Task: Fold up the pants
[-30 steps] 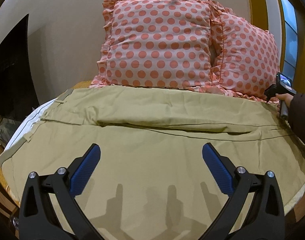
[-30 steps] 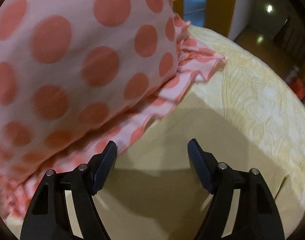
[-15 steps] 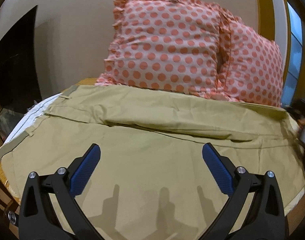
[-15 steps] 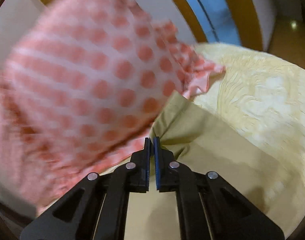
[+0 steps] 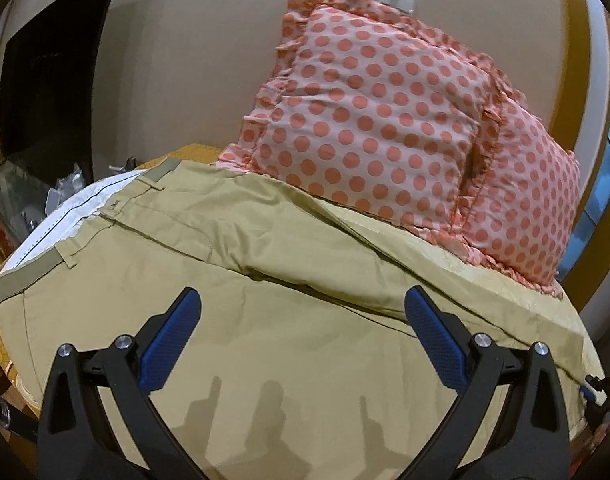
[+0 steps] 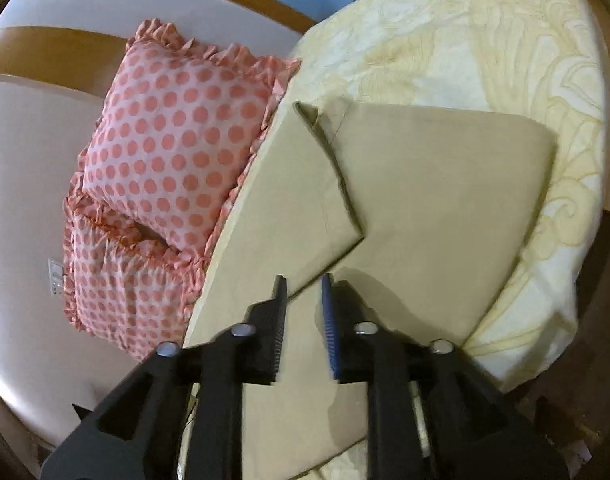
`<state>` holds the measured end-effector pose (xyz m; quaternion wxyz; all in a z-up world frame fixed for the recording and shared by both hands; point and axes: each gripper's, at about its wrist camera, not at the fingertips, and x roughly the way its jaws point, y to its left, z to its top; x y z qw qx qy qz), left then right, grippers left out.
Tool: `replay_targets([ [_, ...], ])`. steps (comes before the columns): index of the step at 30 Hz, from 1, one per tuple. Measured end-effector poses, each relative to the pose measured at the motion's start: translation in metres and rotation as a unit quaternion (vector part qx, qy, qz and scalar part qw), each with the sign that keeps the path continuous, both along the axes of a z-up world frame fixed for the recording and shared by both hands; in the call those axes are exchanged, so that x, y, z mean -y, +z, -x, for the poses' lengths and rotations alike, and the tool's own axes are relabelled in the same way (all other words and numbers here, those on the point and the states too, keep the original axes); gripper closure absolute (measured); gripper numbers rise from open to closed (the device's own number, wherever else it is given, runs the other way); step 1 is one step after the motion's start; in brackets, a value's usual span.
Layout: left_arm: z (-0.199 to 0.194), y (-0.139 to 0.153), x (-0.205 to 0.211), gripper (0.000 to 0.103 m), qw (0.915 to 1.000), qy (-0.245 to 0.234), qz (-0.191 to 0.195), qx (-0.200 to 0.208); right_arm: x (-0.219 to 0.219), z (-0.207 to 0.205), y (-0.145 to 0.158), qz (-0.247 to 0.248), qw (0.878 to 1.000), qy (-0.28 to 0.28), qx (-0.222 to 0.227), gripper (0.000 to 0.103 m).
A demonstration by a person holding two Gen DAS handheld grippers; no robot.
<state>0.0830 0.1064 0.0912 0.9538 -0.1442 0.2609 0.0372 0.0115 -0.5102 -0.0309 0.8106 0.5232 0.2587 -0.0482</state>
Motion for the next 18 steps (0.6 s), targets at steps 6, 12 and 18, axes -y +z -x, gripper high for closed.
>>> replay_targets([
  [6, -0.012, 0.001, -0.003, 0.002, 0.9999, 0.009, -0.004, -0.013, -0.017, -0.040, 0.009, 0.029, 0.997, 0.037, -0.055, 0.063],
  [12, -0.039, 0.000, 0.006, 0.002, 0.9989, -0.012, -0.036, -0.027, -0.004, -0.060, -0.003, 0.037, 0.999, -0.002, -0.018, 0.101],
  [18, -0.104, 0.001, -0.019, 0.002, 0.9970, -0.026, 0.025, -0.068, 0.002, -0.030, 0.004, 0.034, 0.997, -0.031, 0.065, 0.101],
])
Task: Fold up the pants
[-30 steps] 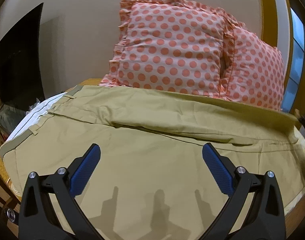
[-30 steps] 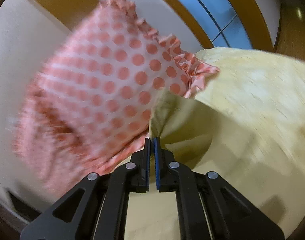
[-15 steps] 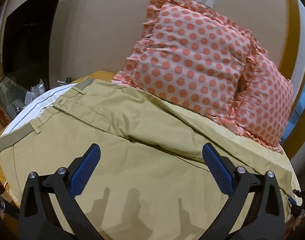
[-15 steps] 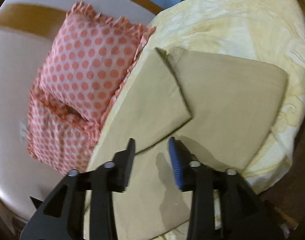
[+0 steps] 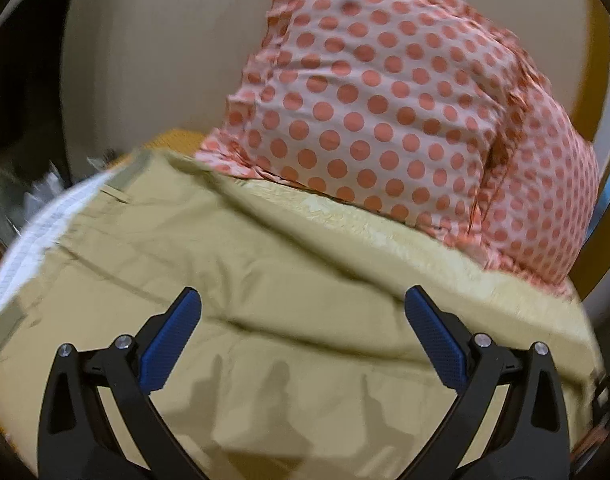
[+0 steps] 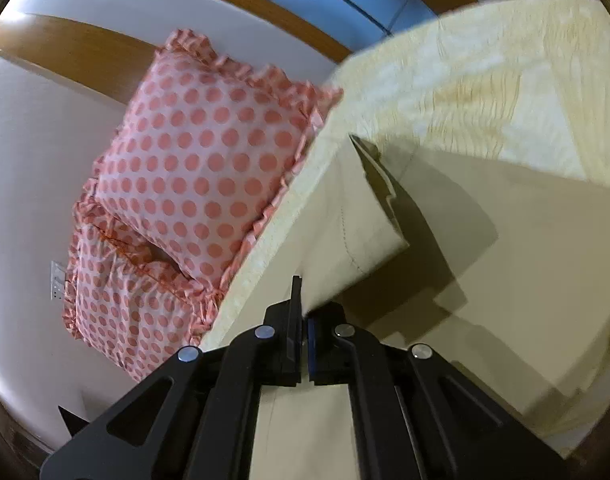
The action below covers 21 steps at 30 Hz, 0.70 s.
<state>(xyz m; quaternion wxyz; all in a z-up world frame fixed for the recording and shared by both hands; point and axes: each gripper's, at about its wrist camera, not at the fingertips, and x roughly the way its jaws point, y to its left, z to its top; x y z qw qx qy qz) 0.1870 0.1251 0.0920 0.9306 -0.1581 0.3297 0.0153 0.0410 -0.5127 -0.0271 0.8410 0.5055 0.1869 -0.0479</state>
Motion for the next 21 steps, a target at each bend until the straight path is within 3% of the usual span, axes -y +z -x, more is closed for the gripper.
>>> replay_targets([
  [3, -0.041, -0.009, -0.013, 0.004, 0.9985, 0.016, 0.030, -0.043, 0.002, -0.005, -0.002, -0.006, 1.000, 0.002, 0.000, 0.101],
  [6, -0.083, -0.026, -0.023, 0.016, 0.9939, 0.035, 0.044, -0.095, 0.006, -0.009, -0.001, -0.007, 1.000, 0.004, 0.005, 0.101],
  [9, -0.111, -0.038, -0.026, 0.035, 0.9903, 0.048, 0.044, -0.123, 0.008, -0.013, 0.000, -0.004, 1.000, 0.008, 0.009, 0.101],
  [10, -0.122, -0.044, -0.028, 0.044, 0.9885, 0.056, 0.043, -0.134, 0.009, -0.016, 0.001, -0.001, 1.000, 0.009, 0.011, 0.101],
  [12, -0.140, -0.057, -0.034, 0.071, 0.9847, 0.067, 0.053, -0.152, 0.009, -0.020, 0.002, 0.003, 1.000, 0.010, 0.014, 0.101],
  [14, -0.145, -0.061, -0.041, 0.098, 0.9858, 0.068, 0.069, -0.137, 0.011, -0.024, 0.004, 0.007, 1.000, 0.013, 0.022, 0.101],
  [16, -0.137, -0.056, -0.046, 0.100, 0.9862, 0.065, 0.088, -0.124, 0.013, -0.025, 0.010, 0.010, 0.999, 0.015, 0.031, 0.101],
  [18, -0.117, -0.042, -0.047, 0.101, 0.9897, 0.055, 0.079, -0.106, 0.017, -0.018, 0.021, 0.008, 0.999, 0.015, 0.051, 0.101],
  [21, -0.054, -0.010, -0.055, 0.101, 0.9947, 0.036, 0.080, -0.055, 0.017, 0.001, 0.036, 0.029, 0.997, 0.008, 0.066, 0.101],
])
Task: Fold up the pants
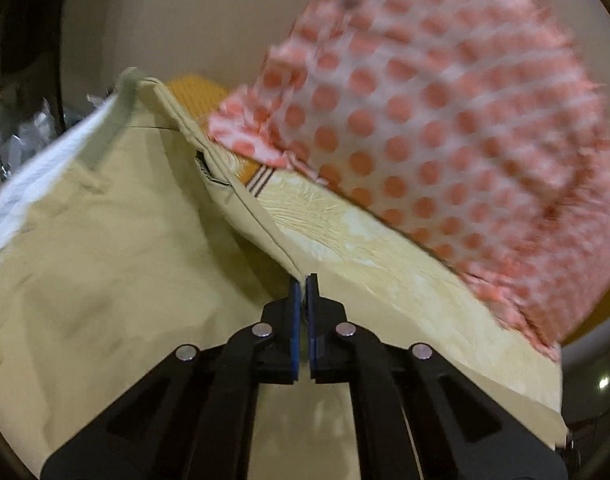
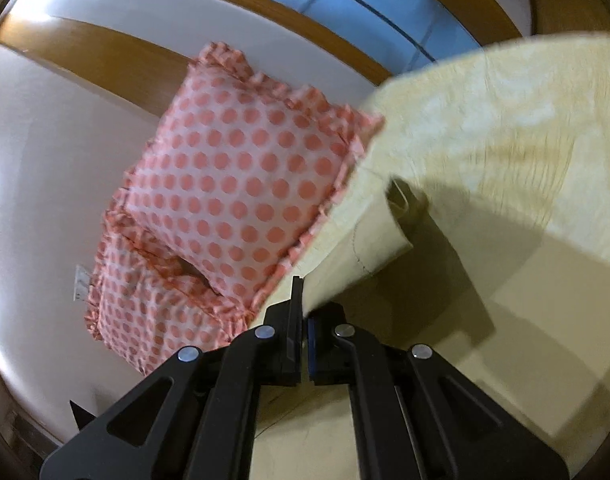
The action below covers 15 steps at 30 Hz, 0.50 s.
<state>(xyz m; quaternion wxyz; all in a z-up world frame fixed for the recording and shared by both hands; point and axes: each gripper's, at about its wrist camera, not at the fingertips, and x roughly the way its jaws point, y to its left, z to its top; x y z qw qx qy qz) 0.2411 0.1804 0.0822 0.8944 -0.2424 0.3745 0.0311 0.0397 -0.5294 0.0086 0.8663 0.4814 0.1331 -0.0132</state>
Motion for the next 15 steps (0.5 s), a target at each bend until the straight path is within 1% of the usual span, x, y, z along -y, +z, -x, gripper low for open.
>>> replay_targets([
  [2, 0.058, 0.017, -0.004, 0.101, 0.9994, -0.005, 0.008, 0.034, 0.001, 0.018, 0.004, 0.009, 1.000, -0.008, 0.000, 0.101],
  [3, 0.094, 0.020, -0.006, 0.101, 0.9988, -0.007, 0.006, 0.048, 0.002, 0.029, 0.002, 0.012, 1.000, -0.012, -0.005, 0.101],
  [4, 0.114, 0.022, -0.007, 0.101, 0.9985, -0.007, 0.006, 0.053, 0.003, 0.036, 0.000, 0.015, 1.000, -0.015, -0.010, 0.101],
  [6, 0.167, 0.010, -0.006, 0.101, 0.9986, -0.001, 0.006, 0.053, 0.004, 0.052, -0.009, 0.018, 0.999, -0.022, -0.025, 0.101],
  [7, 0.180, 0.005, -0.006, 0.101, 0.9987, 0.005, 0.010, 0.049, 0.004, 0.057, -0.013, 0.017, 0.999, -0.025, -0.031, 0.101],
  [9, 0.212, -0.016, -0.007, 0.101, 0.9989, 0.019, 0.026, 0.035, 0.005, 0.067, -0.023, 0.013, 0.998, -0.032, -0.043, 0.101],
  [10, 0.222, -0.023, -0.010, 0.101, 0.9988, 0.021, 0.033, 0.030, 0.006, 0.072, -0.029, 0.010, 0.998, -0.037, -0.050, 0.101],
  [12, 0.236, -0.037, -0.010, 0.101, 0.9986, 0.028, 0.042, 0.018, 0.008, 0.080, -0.037, 0.004, 0.997, -0.043, -0.059, 0.101],
  [15, 0.253, -0.054, -0.009, 0.101, 0.9985, 0.037, 0.040, 0.011, 0.008, 0.089, -0.044, 0.008, 0.996, -0.052, -0.068, 0.101],
])
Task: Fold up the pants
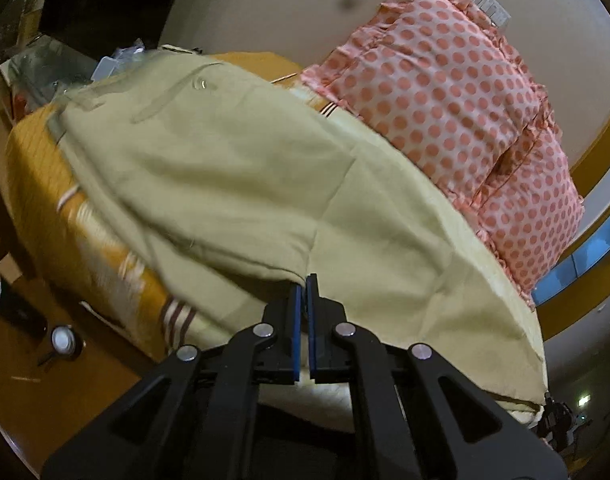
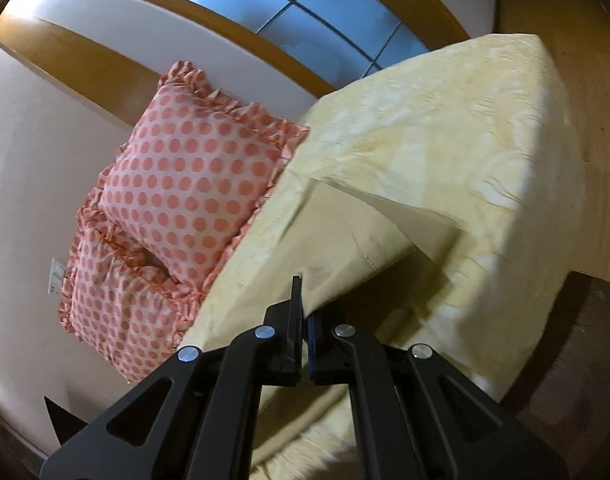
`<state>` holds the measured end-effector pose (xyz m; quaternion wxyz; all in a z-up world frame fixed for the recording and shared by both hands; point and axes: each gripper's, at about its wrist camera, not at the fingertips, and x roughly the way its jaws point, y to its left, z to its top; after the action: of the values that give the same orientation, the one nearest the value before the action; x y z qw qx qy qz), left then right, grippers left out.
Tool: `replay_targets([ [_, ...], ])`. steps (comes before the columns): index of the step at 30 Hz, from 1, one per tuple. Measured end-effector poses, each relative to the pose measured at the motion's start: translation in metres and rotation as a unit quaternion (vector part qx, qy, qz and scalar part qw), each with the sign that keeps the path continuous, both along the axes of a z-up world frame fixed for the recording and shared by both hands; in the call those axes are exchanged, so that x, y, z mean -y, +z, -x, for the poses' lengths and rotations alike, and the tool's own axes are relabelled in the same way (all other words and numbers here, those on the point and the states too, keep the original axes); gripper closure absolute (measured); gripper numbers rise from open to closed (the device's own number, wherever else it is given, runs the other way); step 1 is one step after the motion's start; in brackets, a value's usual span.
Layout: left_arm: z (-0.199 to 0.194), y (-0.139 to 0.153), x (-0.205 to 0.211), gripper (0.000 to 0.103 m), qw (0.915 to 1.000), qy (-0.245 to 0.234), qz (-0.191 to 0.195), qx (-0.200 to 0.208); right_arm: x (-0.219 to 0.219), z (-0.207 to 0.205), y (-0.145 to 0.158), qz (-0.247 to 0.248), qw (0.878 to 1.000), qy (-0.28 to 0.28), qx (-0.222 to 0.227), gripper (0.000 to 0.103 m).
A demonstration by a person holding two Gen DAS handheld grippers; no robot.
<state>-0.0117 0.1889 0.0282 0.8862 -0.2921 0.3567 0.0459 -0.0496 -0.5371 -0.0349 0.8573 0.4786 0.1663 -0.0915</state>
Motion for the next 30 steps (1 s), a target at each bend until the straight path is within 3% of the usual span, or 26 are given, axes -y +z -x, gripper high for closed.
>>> replay_targets([
  [4, 0.009, -0.011, 0.004, 0.101, 0.9999, 0.003, -0.013, 0.006, -0.006, 0.004, 0.004, 0.047, 0.998, -0.006, -0.028, 0.101],
  [6, 0.011, -0.011, 0.005, 0.096, 0.9997, 0.004, -0.021, 0.014, -0.008, 0.011, 0.011, 0.075, 0.996, -0.024, -0.036, 0.094],
  [7, 0.014, -0.009, 0.006, 0.094, 0.9995, 0.005, -0.026, 0.019, -0.008, 0.016, 0.013, 0.084, 0.995, -0.038, -0.035, 0.077],
  [8, 0.016, -0.009, 0.006, 0.089, 0.9993, 0.006, -0.028, 0.024, -0.007, 0.024, 0.017, 0.101, 0.992, -0.062, -0.032, 0.053],
  [10, 0.019, -0.006, 0.007, 0.079, 0.9987, 0.003, -0.034, 0.037, -0.004, 0.032, 0.020, 0.130, 0.986, -0.102, -0.037, 0.045],
  [11, 0.020, -0.005, 0.008, 0.070, 0.9985, 0.003, -0.037, 0.040, 0.000, 0.032, 0.019, 0.135, 0.984, -0.109, -0.045, 0.045],
  [13, 0.023, -0.003, 0.009, 0.062, 0.9977, 0.010, -0.046, 0.048, 0.008, 0.029, 0.011, 0.130, 0.983, -0.116, -0.059, 0.045],
  [15, 0.025, -0.002, 0.009, 0.058, 0.9972, 0.011, -0.050, 0.053, 0.012, 0.024, 0.001, 0.123, 0.984, -0.108, -0.069, 0.045],
  [22, 0.031, 0.000, -0.001, 0.048, 0.9957, 0.033, -0.055, 0.067, -0.031, 0.010, -0.004, 0.202, 0.977, -0.040, -0.044, 0.050],
  [25, 0.031, 0.000, -0.003, 0.046, 0.9952, 0.037, -0.057, 0.070, -0.046, 0.003, -0.009, 0.209, 0.978, -0.008, -0.021, 0.073],
  [27, 0.032, 0.000, -0.006, 0.043, 0.9948, 0.041, -0.059, 0.072, -0.054, -0.002, -0.010, 0.247, 0.968, -0.019, -0.031, 0.080],
  [28, 0.032, 0.000, -0.007, 0.042, 0.9947, 0.042, -0.059, 0.072, -0.053, -0.004, -0.009, 0.251, 0.967, -0.023, -0.036, 0.092],
  [30, 0.034, -0.002, -0.014, 0.041, 0.9944, 0.052, -0.053, 0.075, -0.049, -0.006, -0.004, 0.235, 0.972, -0.016, -0.026, 0.098],
])
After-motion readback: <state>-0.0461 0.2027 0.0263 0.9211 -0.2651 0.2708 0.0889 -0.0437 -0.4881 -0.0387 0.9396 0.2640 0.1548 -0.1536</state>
